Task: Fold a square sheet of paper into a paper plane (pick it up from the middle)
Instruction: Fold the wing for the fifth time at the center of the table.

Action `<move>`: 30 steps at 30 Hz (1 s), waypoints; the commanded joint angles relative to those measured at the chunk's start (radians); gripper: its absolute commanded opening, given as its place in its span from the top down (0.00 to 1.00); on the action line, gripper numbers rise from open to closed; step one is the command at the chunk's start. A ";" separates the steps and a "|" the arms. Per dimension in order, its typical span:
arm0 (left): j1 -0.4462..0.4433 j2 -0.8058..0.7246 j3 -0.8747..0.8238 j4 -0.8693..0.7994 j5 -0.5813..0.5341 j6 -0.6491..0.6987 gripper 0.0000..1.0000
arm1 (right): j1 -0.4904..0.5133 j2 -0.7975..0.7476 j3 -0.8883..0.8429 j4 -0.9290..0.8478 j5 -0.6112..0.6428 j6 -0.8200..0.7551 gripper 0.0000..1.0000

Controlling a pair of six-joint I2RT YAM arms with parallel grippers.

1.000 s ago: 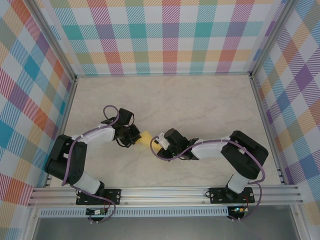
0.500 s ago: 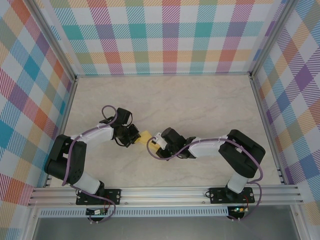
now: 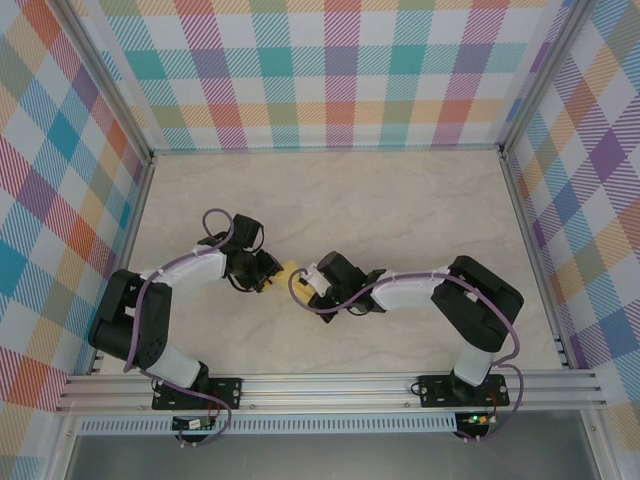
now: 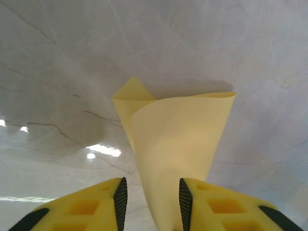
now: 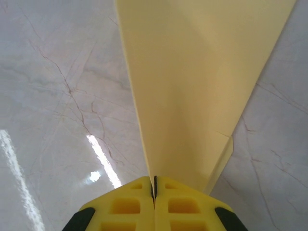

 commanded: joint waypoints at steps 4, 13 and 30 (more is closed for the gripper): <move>0.033 -0.135 0.020 -0.165 -0.117 0.029 0.31 | -0.007 0.035 0.035 -0.013 -0.120 0.132 1.00; 0.035 -0.285 -0.035 -0.158 -0.118 0.040 0.24 | -0.045 0.082 0.075 -0.049 -0.231 0.231 1.00; 0.032 -0.450 -0.227 0.090 0.009 -0.019 0.58 | -0.167 0.161 0.024 0.071 -0.477 0.487 1.00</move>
